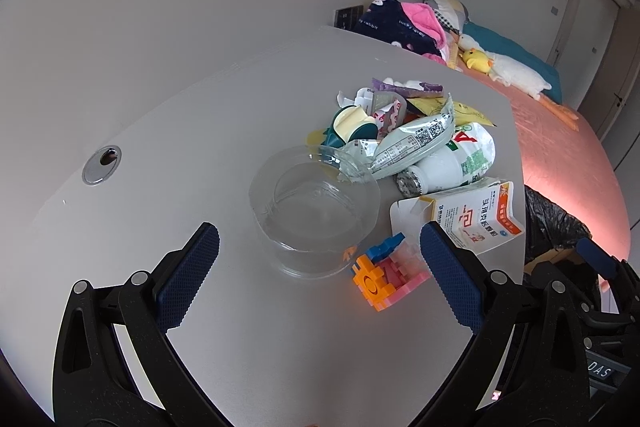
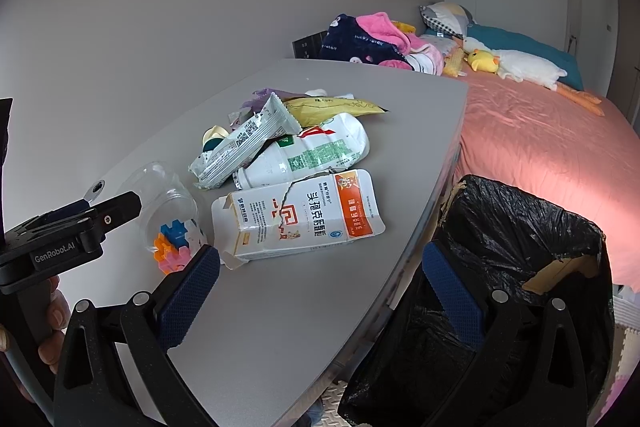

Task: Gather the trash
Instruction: 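Move both grippers toward the clear plastic bowl and toy block, then grasp the clear plastic bowl with left gripper while right gripper grasps the toy block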

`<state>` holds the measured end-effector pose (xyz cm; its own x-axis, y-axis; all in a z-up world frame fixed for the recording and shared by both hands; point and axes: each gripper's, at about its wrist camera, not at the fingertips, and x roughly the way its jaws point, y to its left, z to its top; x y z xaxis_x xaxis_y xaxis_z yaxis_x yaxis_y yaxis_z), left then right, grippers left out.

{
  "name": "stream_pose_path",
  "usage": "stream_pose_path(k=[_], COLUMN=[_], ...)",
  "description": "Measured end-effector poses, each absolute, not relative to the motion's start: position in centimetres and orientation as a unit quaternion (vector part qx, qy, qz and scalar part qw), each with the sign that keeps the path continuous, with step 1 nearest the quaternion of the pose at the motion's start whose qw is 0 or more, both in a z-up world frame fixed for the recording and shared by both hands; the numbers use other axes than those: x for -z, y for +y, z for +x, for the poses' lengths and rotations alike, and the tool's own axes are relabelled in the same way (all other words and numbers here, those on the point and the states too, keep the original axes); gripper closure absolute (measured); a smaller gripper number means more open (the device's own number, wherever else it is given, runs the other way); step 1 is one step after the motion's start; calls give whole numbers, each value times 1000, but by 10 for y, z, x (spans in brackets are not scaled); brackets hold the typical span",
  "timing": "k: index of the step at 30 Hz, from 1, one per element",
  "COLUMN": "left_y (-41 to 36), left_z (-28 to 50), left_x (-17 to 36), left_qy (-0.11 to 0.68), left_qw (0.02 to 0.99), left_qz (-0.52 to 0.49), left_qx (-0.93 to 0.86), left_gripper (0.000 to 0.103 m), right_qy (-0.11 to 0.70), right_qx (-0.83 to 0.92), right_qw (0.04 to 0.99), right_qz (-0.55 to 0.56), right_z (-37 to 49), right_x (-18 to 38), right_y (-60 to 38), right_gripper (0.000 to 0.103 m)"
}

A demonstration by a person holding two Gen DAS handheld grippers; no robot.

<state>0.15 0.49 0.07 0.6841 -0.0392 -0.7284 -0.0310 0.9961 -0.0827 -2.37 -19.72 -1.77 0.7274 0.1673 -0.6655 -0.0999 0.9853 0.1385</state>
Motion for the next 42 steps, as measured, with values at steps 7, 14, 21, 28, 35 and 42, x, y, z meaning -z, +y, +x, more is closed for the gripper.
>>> stream_pose_path(k=[7,14,21,28,35,42], left_y=[4,3,6,12,23,43], left_z=[1,4,18,39,50,58], left_x=[1,5,12,22,30,38], left_qy=[397,401,410,424,433,439], left_qw=[917,916,912,905,900,896], left_qz=[-36,-29,-28,-26,-41,-64], left_qx=[-4,-8,-10,-11,-8,-17], left_gripper=[6,6,6,6,6,6], right_qy=[364,370,373,375,378,380], right_qx=[-73,-102,-116,-133,-156,-182], right_qw=[927,923,921,917,913,907], right_qz=[44,32,19,18,9,-4], right_z=[-23,-23,-21,-17,-10,-1], right_x=[18,21,24,26,29,29], right_y=[-196,-188,-176,-166,-149,-124], right_gripper=[2,2,2,2,2,2])
